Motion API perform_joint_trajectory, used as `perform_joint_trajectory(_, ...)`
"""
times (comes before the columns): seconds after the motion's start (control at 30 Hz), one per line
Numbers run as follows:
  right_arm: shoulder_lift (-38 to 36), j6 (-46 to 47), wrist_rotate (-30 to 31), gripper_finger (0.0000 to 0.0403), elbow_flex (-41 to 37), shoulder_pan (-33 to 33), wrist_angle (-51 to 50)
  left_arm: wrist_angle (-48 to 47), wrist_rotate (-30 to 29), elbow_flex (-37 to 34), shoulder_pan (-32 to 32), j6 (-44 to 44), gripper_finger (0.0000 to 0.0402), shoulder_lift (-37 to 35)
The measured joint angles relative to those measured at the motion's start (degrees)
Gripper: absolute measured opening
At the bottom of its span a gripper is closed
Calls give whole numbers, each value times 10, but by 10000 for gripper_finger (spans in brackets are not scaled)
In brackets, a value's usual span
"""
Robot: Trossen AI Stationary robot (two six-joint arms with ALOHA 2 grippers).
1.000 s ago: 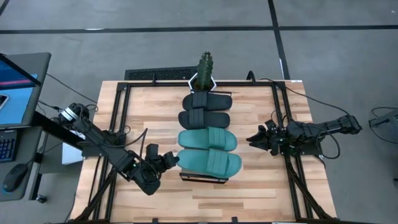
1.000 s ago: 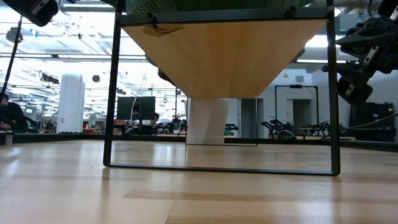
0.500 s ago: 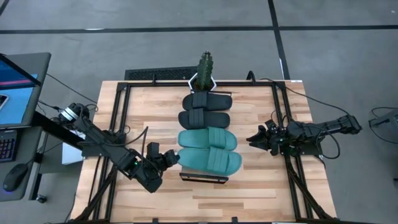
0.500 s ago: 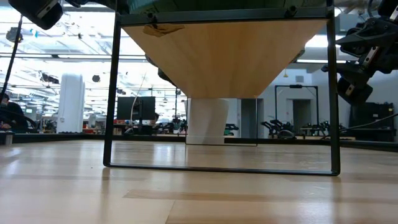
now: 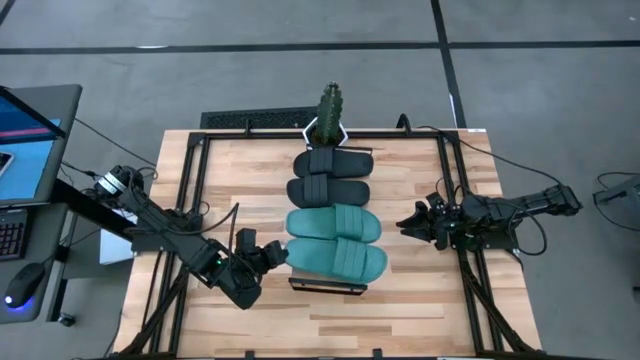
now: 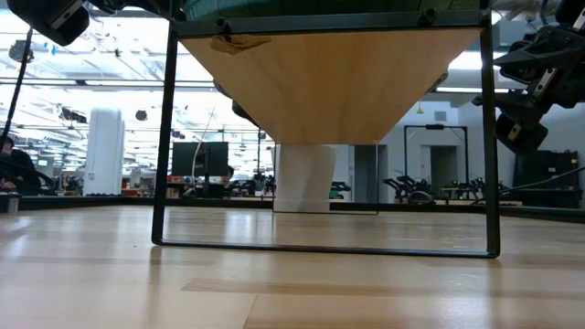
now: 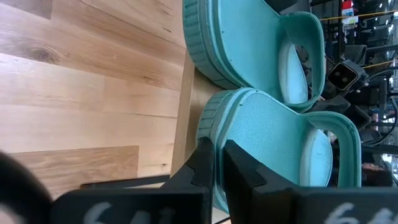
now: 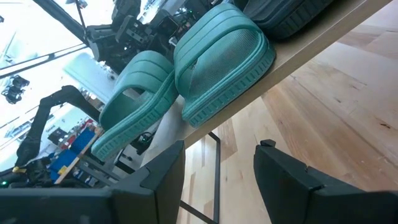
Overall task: Pick and place slides into the shelf
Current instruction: Put the green slipper on the shelf
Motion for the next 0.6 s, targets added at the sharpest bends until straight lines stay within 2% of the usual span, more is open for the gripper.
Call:
perform_joint_trajectory(0.4,0,0,0,178,0,0,0,-1,5,0,0,2,0,0)
perform_joint_trajectory(0.6,0,0,0,178,0,0,0,-1,9,0,0,3,13,0)
